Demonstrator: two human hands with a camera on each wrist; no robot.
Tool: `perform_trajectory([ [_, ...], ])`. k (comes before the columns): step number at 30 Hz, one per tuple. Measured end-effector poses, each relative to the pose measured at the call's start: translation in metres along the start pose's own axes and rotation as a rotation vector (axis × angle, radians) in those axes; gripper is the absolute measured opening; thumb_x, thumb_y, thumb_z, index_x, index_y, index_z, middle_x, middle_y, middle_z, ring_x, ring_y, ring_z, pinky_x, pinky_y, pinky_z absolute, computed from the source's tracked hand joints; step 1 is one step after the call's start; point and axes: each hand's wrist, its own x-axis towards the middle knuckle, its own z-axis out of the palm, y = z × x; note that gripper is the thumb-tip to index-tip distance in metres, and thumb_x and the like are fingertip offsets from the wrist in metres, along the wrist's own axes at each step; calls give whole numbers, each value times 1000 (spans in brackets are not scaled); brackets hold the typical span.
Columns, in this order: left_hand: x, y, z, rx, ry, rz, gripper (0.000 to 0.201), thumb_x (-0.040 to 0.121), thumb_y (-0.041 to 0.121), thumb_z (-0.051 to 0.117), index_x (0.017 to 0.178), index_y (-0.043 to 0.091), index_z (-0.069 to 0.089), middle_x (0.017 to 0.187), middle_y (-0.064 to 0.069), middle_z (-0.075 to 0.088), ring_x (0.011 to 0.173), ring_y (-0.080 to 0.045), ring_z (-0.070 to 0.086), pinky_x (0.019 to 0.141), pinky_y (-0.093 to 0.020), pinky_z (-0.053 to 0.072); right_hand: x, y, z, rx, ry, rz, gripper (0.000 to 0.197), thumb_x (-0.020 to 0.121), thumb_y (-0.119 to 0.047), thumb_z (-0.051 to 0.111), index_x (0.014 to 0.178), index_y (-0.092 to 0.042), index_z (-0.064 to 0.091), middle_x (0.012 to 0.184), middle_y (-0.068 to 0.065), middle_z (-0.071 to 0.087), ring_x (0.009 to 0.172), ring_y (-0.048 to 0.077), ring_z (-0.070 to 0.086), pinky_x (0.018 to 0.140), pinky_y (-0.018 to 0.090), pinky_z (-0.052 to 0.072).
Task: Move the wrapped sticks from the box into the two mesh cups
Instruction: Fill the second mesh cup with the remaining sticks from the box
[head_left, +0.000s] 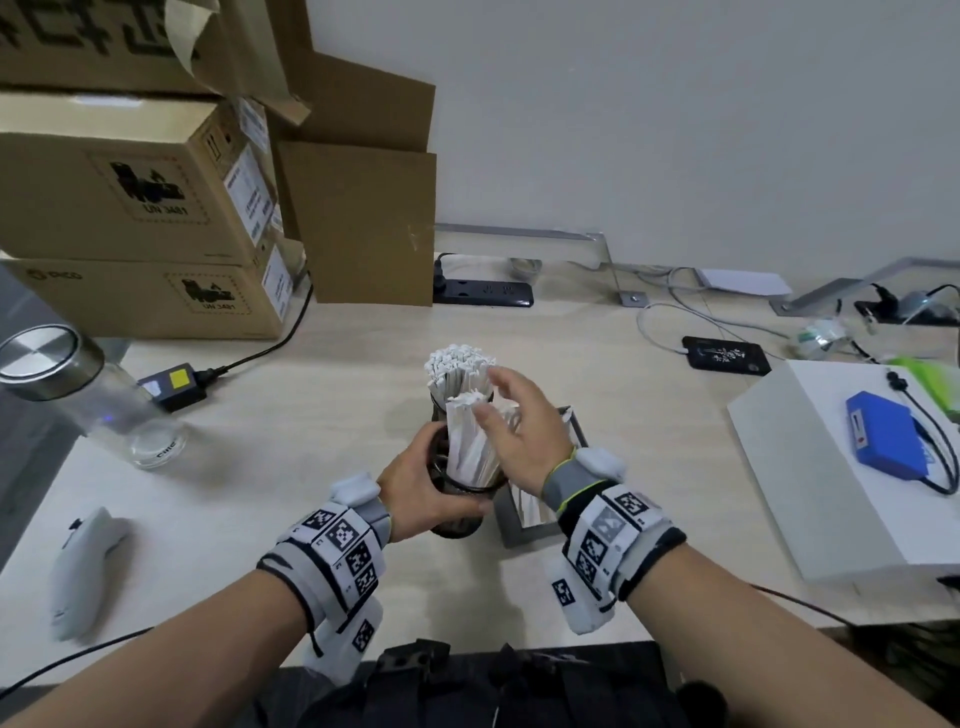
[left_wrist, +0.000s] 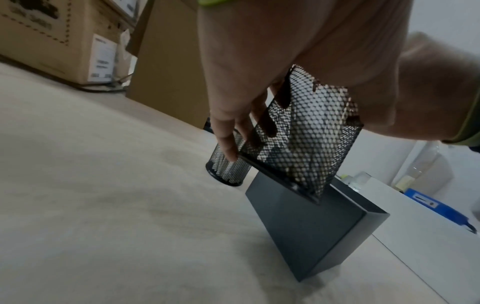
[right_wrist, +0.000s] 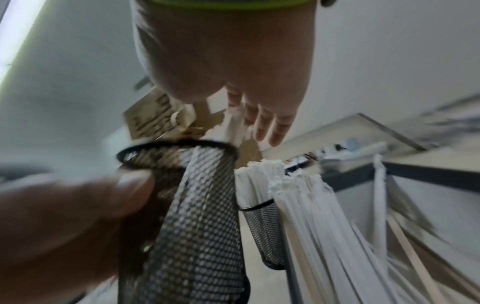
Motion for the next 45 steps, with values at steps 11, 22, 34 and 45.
perform_trajectory([
  [11,-6,-21,-8,-65,137,-142,100,43,39,85,127,32,33,102,21,59,92,-1,60,72,-9,41,-4,79,-1,-310,-188,615,52,86,-44,60,131,-18,50,126,4,61,115,28,58,96,33,46],
  [22,-2,-30,-5,-57,69,-162,86,53,21,92,123,31,43,106,21,62,97,10,57,73,-3,41,1,78,16,-318,-209,641,23,88,-35,57,104,-18,60,111,10,68,100,33,62,76,26,43],
  [34,2,-38,3,-94,62,-185,96,51,24,92,132,24,40,116,7,64,108,-10,61,93,-28,47,4,77,-5,-490,-290,598,37,84,-34,59,115,-13,62,115,12,67,103,34,63,81,30,48],
  [45,2,-33,4,-50,16,-192,95,38,42,88,124,27,51,117,9,67,110,-12,63,97,-33,49,13,54,-53,-409,-113,514,23,87,-33,62,88,-10,64,80,5,63,77,28,61,68,29,47],
])
